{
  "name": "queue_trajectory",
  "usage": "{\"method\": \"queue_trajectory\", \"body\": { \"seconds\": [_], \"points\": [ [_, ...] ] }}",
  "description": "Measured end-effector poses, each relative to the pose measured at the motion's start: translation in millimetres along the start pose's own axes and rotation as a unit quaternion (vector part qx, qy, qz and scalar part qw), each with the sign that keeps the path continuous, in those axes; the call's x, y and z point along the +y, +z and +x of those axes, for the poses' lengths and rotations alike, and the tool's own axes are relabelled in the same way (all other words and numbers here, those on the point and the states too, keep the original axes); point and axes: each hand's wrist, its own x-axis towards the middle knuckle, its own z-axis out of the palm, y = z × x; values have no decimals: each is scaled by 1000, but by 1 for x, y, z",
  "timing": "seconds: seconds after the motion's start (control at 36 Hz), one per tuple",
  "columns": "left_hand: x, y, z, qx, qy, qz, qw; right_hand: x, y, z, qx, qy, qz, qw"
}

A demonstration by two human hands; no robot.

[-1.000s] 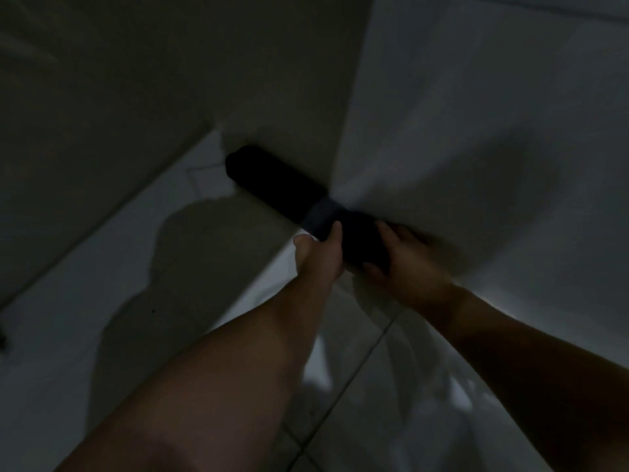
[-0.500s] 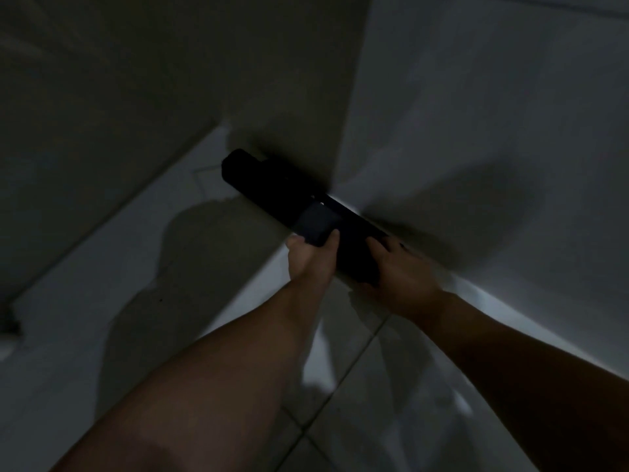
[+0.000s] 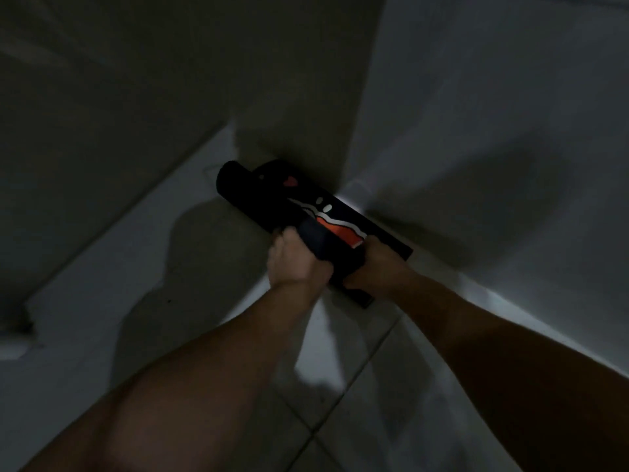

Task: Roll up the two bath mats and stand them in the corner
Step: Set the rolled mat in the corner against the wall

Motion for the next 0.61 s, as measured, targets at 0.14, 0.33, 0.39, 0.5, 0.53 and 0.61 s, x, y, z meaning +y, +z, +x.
{"method": "queue_trajectory", "body": {
  "seconds": [0.14,0.33,0.39,0.5,0.53,0.61],
  "points": [
    [-17,-23,8,-62,254,195,945,0,5,-18,26,-74,-144,987],
    [-16,-26,12,-156,360,405,826,20,-4,-52,-19,-181,-343,921],
    [-19,-22,7,-175,366,420,811,21,6,-54,-56,-139,-274,950],
    [-26,-23,4,-223,331,381,834,21,15,-46,-93,-51,-125,986],
    [-28,-25,5,-230,332,378,833,21,15,-43,-111,-42,-125,985],
    [-31,-32,10,-262,344,423,797,17,15,-43,-157,-33,-175,972]
  ]
}}
